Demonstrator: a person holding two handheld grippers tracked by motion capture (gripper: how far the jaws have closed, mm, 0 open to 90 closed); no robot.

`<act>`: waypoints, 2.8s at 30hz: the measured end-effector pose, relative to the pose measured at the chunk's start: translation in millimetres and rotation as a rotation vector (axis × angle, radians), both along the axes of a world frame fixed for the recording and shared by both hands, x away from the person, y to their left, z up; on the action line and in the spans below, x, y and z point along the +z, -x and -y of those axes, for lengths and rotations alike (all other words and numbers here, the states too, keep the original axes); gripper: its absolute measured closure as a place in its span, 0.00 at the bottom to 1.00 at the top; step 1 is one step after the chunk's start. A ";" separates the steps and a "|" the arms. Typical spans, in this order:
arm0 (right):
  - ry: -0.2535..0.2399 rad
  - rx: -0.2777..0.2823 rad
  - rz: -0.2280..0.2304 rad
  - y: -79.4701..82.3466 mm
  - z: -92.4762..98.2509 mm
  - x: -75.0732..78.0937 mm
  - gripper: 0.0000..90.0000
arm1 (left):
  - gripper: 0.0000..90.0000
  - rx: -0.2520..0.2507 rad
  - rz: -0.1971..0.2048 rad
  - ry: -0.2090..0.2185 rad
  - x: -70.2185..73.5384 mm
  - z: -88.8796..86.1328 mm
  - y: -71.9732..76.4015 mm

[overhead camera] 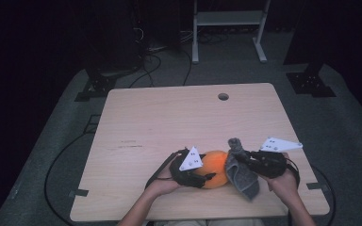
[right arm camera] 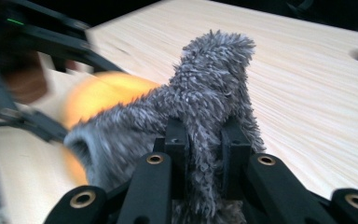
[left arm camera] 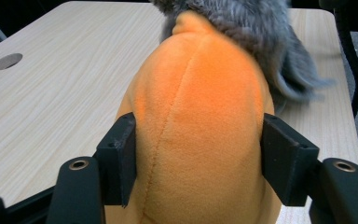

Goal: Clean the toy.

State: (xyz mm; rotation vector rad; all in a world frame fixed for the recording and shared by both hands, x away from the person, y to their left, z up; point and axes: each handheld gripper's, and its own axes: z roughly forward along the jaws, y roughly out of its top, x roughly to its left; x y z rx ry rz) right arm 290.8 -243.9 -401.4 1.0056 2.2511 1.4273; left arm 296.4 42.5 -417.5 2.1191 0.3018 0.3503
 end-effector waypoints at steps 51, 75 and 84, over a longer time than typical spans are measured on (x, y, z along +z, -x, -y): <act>0.079 0.116 0.058 13.9 -23.7 16.3 0.84 | 0.28 -0.071 -0.043 0.027 -15.6 3.2 -5.0; 0.113 -0.020 0.030 2.8 16.0 -3.3 0.84 | 0.27 -0.059 -0.005 0.063 -15.2 14.5 2.1; 0.080 0.124 0.087 21.2 -18.6 19.9 0.85 | 0.27 -0.055 0.012 0.044 -14.7 19.5 6.4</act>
